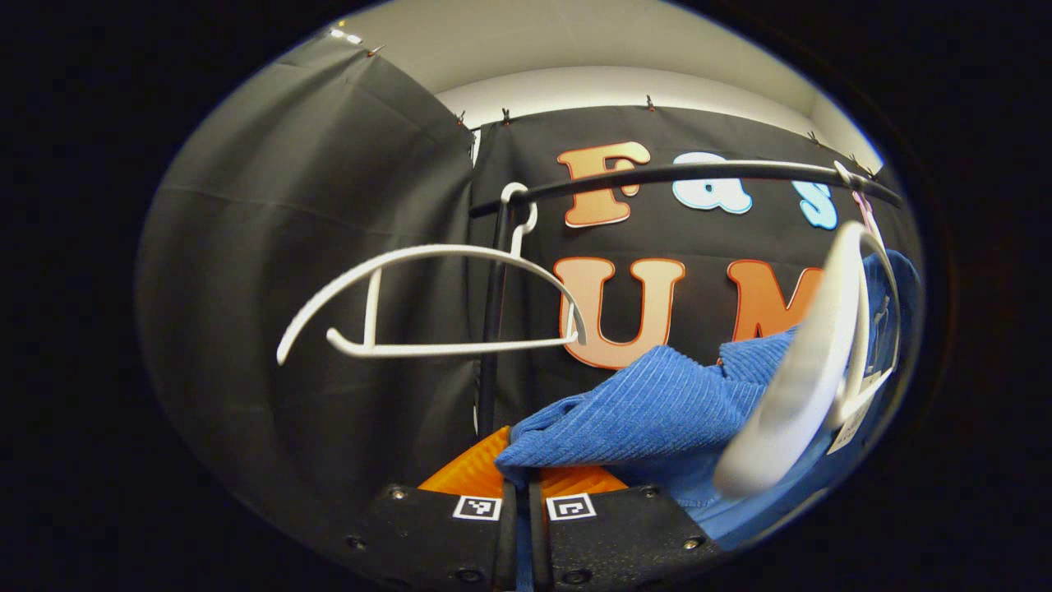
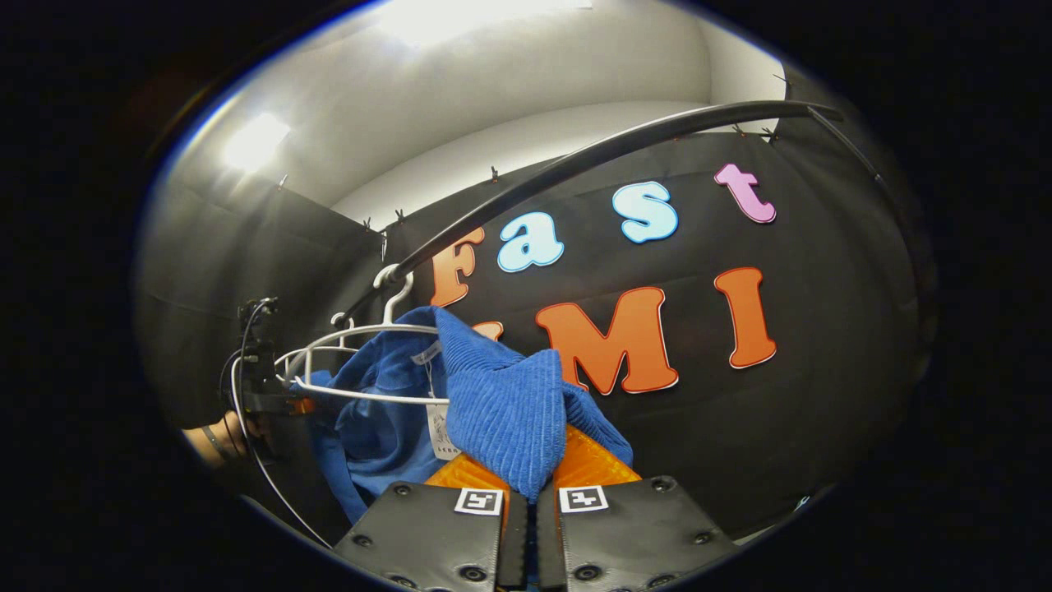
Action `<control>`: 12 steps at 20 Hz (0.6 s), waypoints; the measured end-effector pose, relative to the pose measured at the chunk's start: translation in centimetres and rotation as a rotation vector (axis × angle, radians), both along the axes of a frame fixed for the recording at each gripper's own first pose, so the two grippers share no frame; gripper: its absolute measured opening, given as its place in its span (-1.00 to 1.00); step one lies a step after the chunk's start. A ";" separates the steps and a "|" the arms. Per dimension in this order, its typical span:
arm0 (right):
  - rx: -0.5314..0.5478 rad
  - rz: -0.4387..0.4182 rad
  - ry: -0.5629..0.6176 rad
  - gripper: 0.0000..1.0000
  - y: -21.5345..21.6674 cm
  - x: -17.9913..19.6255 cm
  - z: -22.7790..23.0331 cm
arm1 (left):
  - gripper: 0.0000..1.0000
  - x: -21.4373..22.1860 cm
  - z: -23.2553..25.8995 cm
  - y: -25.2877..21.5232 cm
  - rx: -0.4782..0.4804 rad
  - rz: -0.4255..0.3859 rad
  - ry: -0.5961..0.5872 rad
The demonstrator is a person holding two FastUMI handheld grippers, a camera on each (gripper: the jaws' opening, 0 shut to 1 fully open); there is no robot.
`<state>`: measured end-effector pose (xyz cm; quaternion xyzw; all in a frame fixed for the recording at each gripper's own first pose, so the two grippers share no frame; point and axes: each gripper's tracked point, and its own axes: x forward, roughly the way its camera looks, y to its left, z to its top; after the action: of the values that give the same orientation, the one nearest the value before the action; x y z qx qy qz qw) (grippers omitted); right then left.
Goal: Grasp the clothes on the hanger with both hands and then place them into the laundry hamper below.
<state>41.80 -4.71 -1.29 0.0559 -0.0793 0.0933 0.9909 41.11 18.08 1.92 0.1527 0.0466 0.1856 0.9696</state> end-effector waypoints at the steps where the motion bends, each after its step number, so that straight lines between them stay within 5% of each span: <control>1: -0.001 -0.007 -0.001 -0.76 -0.4 0.3 0.1 | -0.86 -0.6 -1.4 -0.3 0.003 -0.005 0.014; 6: -0.018 -0.052 -0.029 -0.76 -2.4 1.3 1.0 | -0.86 -3.0 -5.9 -4.3 0.027 -0.075 0.050; 12: -0.052 -0.229 -0.025 -0.77 -7.3 5.7 1.7 | -0.86 -3.6 -8.1 -9.7 0.017 -0.161 0.079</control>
<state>47.50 -11.97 0.39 0.0197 -0.0951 -0.0178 0.9951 37.56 8.37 -6.17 0.1714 0.0710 0.1012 0.9774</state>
